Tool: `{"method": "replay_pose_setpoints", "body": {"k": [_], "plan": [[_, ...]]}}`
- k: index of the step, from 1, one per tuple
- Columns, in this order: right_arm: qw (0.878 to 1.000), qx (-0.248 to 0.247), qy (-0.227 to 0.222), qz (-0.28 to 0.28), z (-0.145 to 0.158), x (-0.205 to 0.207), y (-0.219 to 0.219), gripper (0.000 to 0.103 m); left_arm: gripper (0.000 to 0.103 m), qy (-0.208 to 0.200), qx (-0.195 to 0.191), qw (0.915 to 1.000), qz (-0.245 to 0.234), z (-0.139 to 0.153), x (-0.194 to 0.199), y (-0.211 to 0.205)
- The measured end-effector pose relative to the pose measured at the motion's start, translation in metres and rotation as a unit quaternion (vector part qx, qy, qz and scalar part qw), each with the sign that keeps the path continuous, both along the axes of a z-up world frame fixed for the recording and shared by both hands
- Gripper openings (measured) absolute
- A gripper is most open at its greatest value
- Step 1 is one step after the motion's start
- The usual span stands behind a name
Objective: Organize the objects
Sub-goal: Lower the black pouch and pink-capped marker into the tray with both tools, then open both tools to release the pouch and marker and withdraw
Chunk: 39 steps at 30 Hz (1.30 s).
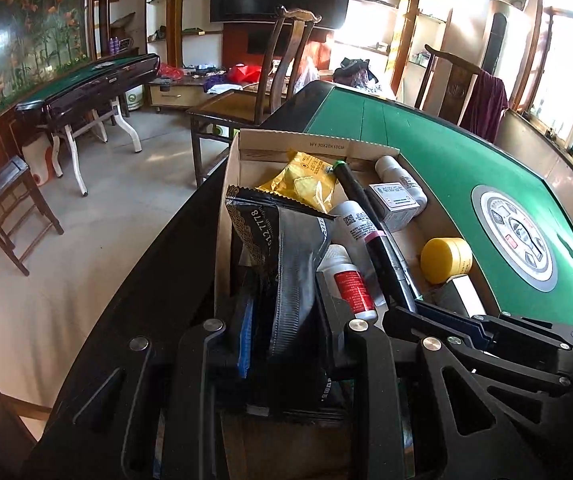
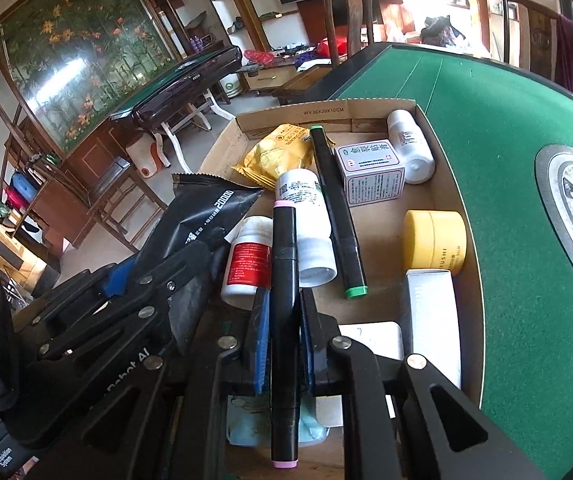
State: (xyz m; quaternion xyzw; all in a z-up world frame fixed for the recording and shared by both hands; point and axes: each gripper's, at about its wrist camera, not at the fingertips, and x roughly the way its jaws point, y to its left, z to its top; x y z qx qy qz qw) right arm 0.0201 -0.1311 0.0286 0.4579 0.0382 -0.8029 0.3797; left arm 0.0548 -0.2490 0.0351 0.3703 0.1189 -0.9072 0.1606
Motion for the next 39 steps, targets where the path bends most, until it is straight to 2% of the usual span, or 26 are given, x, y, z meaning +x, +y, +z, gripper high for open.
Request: {"method": "replay_pose_setpoints", "body": {"k": [12, 18, 20, 22, 24, 26, 27, 28, 29, 30, 32, 33, 35, 39], "plan": [[1.0, 0.013, 0.023, 0.01, 0.002, 0.006, 0.002, 0.014, 0.025, 0.001, -0.026, 0.9997, 0.0, -0.001, 0.004, 0.01], [0.999, 0.009, 0.034, 0.016, 0.012, 0.011, 0.007, 0.014, 0.025, 0.014, -0.048, 0.9988, -0.003, 0.005, 0.01, 0.019], [0.999, 0.003, 0.036, 0.018, 0.017, 0.014, 0.011, 0.014, 0.029, 0.021, -0.05, 0.9986, -0.004, 0.008, 0.013, 0.021], [0.999, -0.01, 0.047, 0.018, 0.024, 0.017, 0.018, 0.014, 0.047, 0.033, -0.058, 0.9978, 0.001, 0.013, 0.018, 0.024], [0.997, -0.022, 0.069, 0.013, 0.033, 0.021, 0.027, 0.014, 0.059, 0.055, -0.076, 0.9956, 0.007, 0.02, 0.025, 0.028], [0.994, -0.035, 0.101, 0.007, 0.043, 0.029, 0.038, 0.014, 0.064, 0.085, -0.105, 0.9907, 0.016, 0.029, 0.036, 0.034], [0.993, -0.037, 0.113, 0.004, 0.047, 0.031, 0.041, 0.015, 0.071, 0.098, -0.119, 0.9877, 0.023, 0.033, 0.041, 0.038], [0.99, -0.039, 0.134, -0.004, 0.052, 0.036, 0.047, 0.017, 0.079, 0.108, -0.132, 0.9849, 0.028, 0.037, 0.047, 0.042], [0.986, -0.042, 0.158, -0.014, 0.057, 0.042, 0.054, 0.031, 0.082, 0.114, -0.145, 0.9821, 0.035, 0.04, 0.051, 0.045], [0.983, -0.043, 0.178, -0.024, 0.059, 0.047, 0.06, 0.063, 0.082, 0.115, -0.161, 0.9793, 0.042, 0.043, 0.055, 0.049], [0.971, -0.066, 0.225, -0.047, 0.059, 0.059, 0.076, 0.096, 0.082, 0.117, -0.19, 0.9735, 0.05, 0.045, 0.062, 0.056], [0.968, -0.078, 0.235, -0.043, 0.057, 0.062, 0.081, 0.097, 0.083, 0.114, -0.207, 0.9693, 0.066, 0.044, 0.067, 0.059], [0.964, -0.076, 0.251, -0.053, 0.055, 0.064, 0.089, 0.097, 0.083, 0.089, -0.222, 0.967, 0.087, 0.039, 0.069, 0.061], [0.966, -0.072, 0.24, -0.069, 0.054, 0.06, 0.094, 0.097, 0.083, 0.061, -0.187, 0.9786, 0.06, 0.031, 0.067, 0.059]]}}
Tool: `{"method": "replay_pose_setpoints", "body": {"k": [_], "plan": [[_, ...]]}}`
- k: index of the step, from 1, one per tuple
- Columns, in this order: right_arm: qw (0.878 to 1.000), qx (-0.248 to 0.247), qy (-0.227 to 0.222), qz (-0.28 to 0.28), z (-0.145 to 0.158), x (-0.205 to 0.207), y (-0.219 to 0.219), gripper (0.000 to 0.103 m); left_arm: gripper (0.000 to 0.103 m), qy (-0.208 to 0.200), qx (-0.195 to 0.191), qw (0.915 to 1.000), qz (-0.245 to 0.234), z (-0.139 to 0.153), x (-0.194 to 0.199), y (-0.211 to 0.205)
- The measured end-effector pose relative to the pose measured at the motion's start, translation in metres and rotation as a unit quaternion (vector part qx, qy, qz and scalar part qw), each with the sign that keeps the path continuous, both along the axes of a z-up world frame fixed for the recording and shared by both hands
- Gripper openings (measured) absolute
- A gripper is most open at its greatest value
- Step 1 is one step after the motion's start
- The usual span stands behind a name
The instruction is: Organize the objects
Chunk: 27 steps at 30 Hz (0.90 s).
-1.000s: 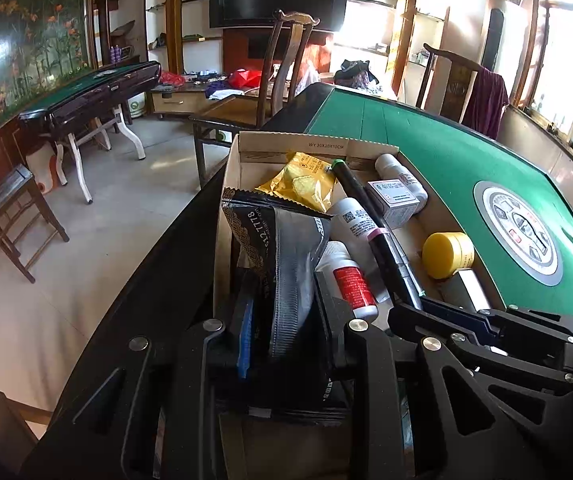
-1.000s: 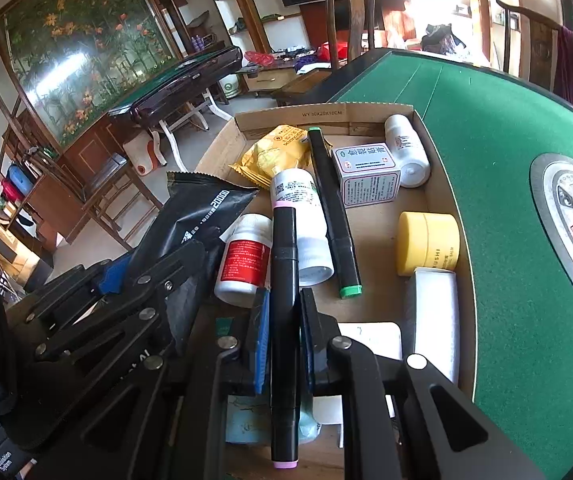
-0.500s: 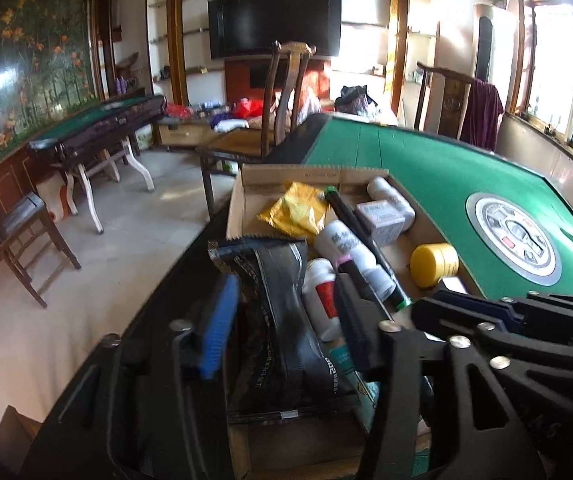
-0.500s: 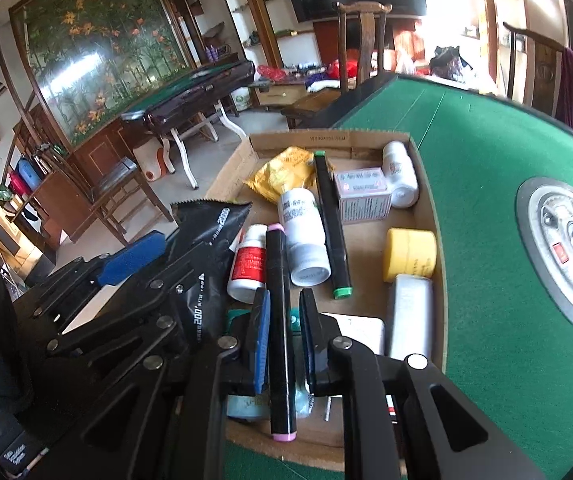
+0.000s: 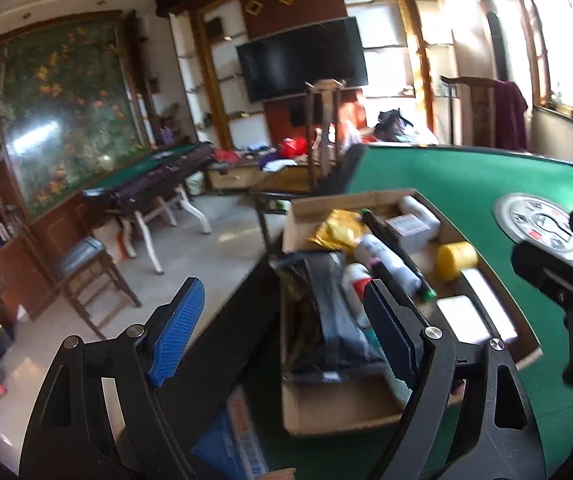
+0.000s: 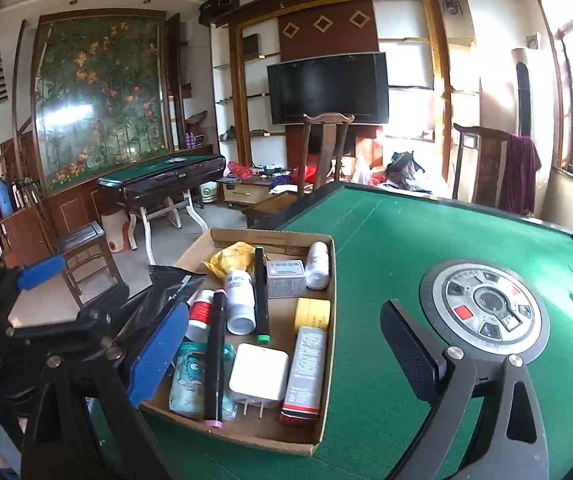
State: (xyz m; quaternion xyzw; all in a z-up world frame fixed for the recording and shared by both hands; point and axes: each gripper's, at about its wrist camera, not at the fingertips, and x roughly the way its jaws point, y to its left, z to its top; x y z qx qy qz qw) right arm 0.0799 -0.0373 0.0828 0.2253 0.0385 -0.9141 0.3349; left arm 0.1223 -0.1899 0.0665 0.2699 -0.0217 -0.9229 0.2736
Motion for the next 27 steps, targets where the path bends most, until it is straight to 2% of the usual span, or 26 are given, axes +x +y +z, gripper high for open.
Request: {"method": "replay_pose_setpoints", "body": {"k": [5, 7, 12, 27], "plan": [[1.0, -0.006, -0.012, -0.003, -0.004, -0.003, 0.005, 0.097, 0.083, -0.022, -0.017, 0.9991, 0.032, -0.004, -0.004, 0.0], [1.0, 0.0, -0.005, 0.0, -0.004, 0.001, 0.002, 0.097, 0.083, -0.024, -0.03, 0.999, 0.023, -0.005, -0.004, 0.002], [1.0, 0.007, 0.0, 0.002, -0.008, 0.002, 0.001, 0.097, 0.083, -0.02, -0.001, 0.9998, -0.007, -0.007, -0.003, 0.004], [1.0, 0.025, -0.013, 0.005, -0.018, -0.001, -0.006, 0.097, 0.083, -0.022, 0.005, 0.9997, -0.003, -0.015, -0.004, -0.004]]}}
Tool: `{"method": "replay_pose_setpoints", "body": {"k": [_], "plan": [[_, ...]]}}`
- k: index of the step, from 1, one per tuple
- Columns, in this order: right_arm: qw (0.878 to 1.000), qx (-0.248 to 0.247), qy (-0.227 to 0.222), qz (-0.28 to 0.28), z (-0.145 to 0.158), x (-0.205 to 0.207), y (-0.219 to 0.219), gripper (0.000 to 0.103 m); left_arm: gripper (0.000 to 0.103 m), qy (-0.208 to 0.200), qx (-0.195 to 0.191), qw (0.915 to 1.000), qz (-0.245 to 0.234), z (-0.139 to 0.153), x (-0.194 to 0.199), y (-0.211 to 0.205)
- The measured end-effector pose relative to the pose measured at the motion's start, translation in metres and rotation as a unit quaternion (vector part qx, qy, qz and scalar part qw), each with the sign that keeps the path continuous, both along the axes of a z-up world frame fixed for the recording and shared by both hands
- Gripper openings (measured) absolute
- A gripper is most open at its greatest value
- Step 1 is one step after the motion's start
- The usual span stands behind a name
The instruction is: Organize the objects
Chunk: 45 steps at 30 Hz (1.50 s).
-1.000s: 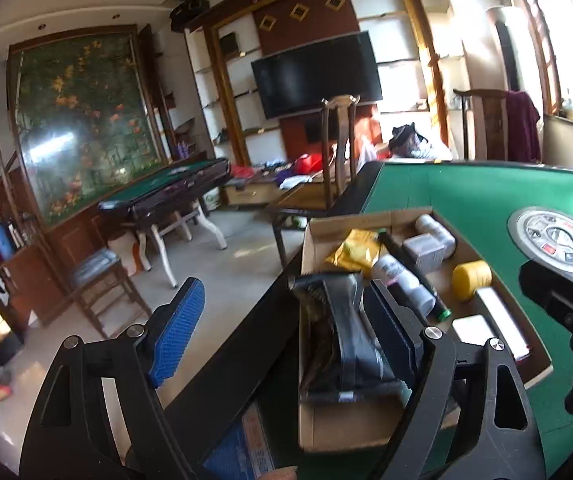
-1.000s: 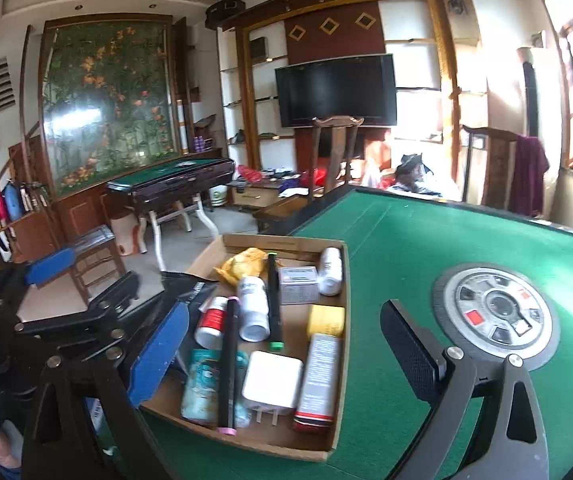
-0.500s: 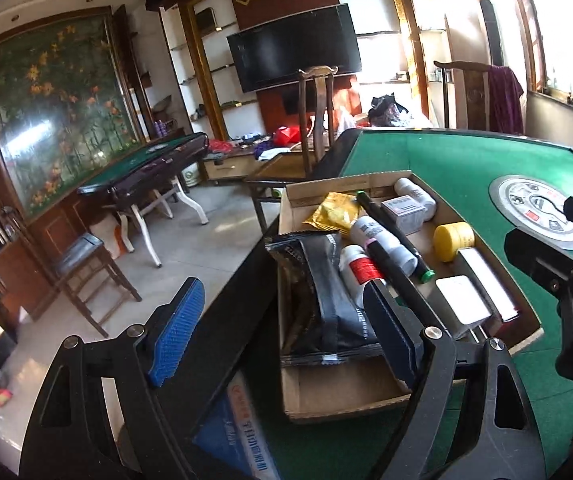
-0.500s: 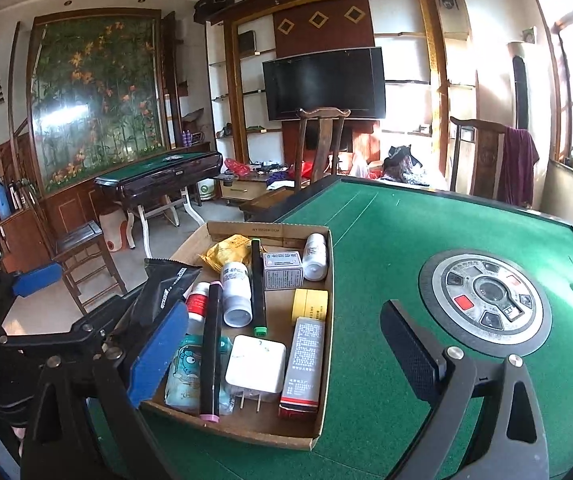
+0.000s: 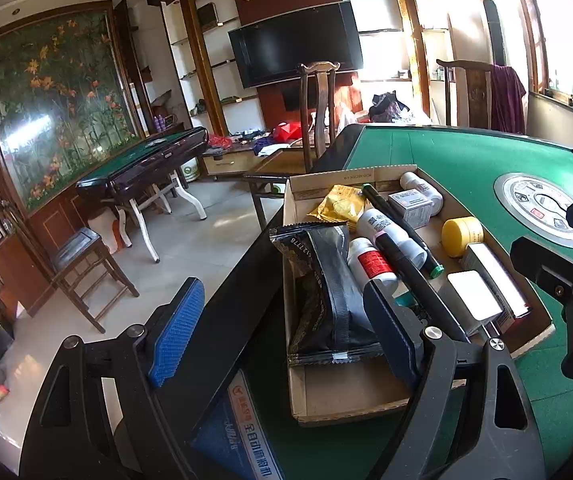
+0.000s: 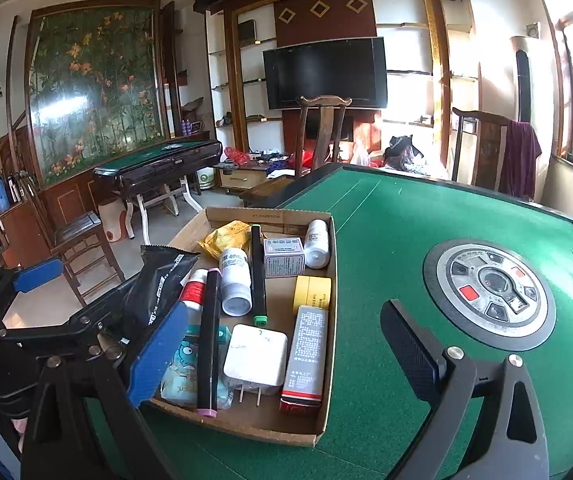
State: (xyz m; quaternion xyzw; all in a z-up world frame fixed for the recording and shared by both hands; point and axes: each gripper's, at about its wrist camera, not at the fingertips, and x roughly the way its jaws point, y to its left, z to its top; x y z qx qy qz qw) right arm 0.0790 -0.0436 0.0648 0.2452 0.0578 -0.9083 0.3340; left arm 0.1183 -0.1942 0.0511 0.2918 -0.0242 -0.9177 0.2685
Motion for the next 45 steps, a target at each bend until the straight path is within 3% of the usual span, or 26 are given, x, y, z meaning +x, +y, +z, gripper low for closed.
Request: {"method": "replay_pose_setpoints", "body": {"k": [41, 45], "plan": [[1.0, 0.005, 0.002, 0.0, 0.001, 0.001, 0.0, 0.098, 0.083, -0.011, 0.027, 0.9996, 0.001, -0.005, 0.004, -0.015], [1.0, 0.004, 0.001, 0.0, 0.001, 0.001, 0.0, 0.097, 0.083, -0.007, 0.009, 0.9998, 0.015, -0.004, 0.006, -0.014]]}}
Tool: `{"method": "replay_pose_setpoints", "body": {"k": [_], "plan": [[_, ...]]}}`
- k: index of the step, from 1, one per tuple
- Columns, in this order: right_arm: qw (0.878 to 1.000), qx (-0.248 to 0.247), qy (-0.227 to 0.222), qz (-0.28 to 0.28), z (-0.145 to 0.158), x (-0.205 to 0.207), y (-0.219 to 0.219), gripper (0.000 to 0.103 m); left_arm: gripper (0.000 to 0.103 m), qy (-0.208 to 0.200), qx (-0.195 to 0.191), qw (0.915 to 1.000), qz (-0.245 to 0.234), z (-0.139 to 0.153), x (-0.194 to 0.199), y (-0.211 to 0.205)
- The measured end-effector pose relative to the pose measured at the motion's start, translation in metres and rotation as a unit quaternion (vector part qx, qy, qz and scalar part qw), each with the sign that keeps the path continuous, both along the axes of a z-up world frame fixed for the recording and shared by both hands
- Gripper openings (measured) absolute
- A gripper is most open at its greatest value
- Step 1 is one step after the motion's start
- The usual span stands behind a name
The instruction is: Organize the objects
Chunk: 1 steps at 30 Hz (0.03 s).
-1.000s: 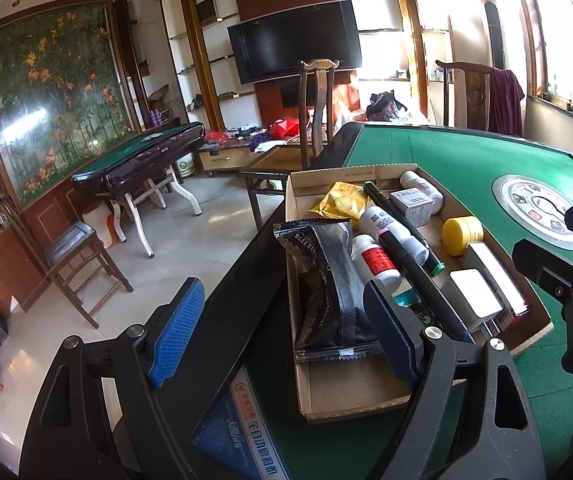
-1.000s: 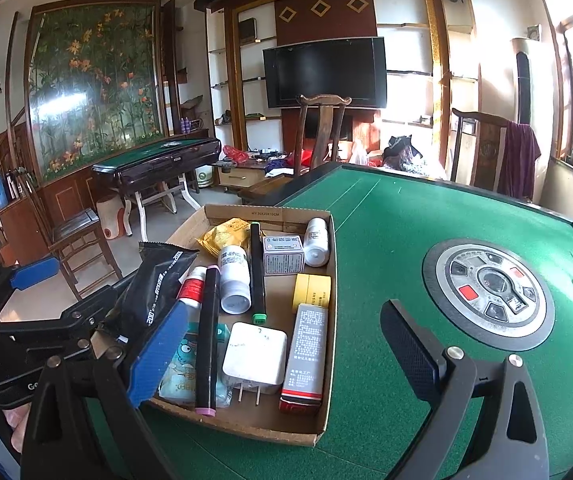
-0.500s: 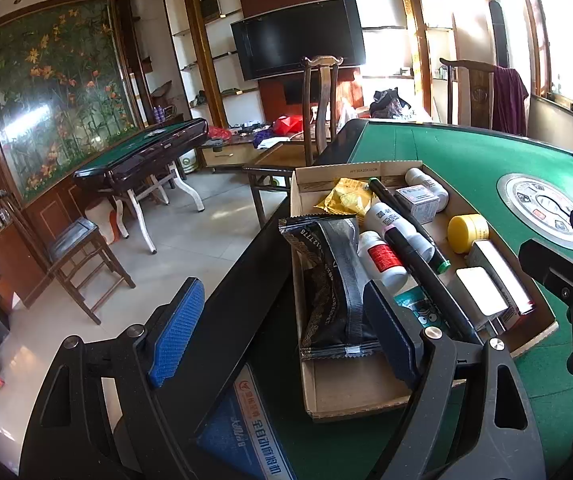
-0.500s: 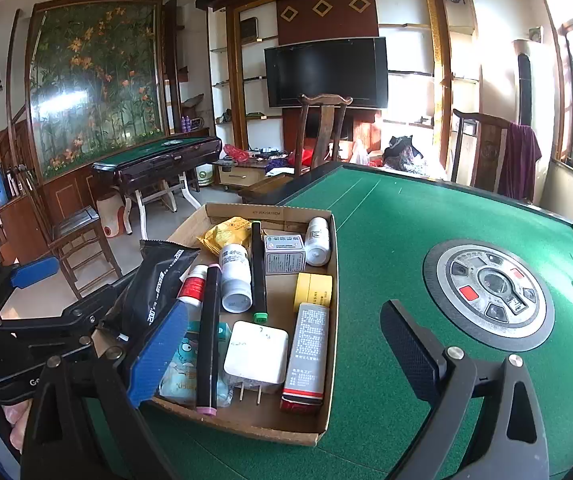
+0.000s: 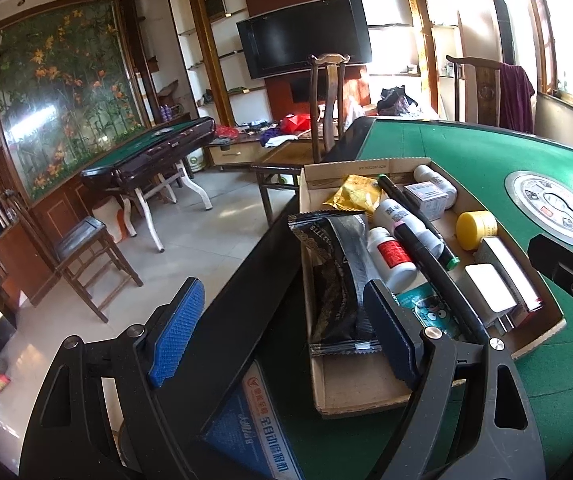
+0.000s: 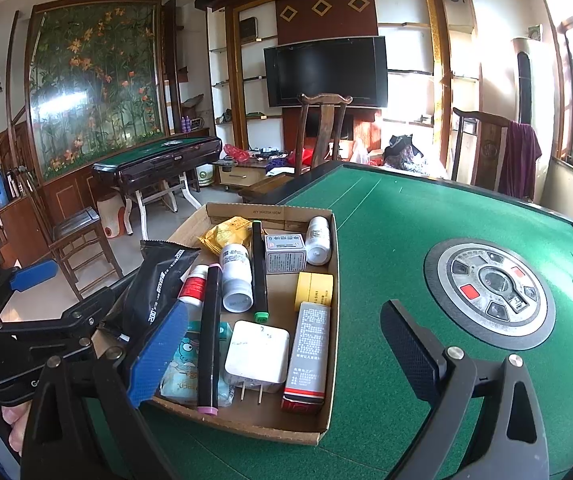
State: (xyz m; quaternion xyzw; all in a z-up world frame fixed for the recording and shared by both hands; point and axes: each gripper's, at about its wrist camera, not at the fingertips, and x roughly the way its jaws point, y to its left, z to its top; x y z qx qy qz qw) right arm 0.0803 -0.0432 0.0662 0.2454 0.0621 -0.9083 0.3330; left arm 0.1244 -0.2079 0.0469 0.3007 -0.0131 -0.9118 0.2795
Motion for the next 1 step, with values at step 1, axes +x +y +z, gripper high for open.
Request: {"method": "replay_pose_setpoints", "body": {"k": [1], "plan": [[1.0, 0.0, 0.001, 0.0, -0.0001, -0.0002, -0.0001, 0.097, 0.083, 0.001, -0.002, 1.0, 0.001, 0.0005, 0.0001, 0.0002]]}}
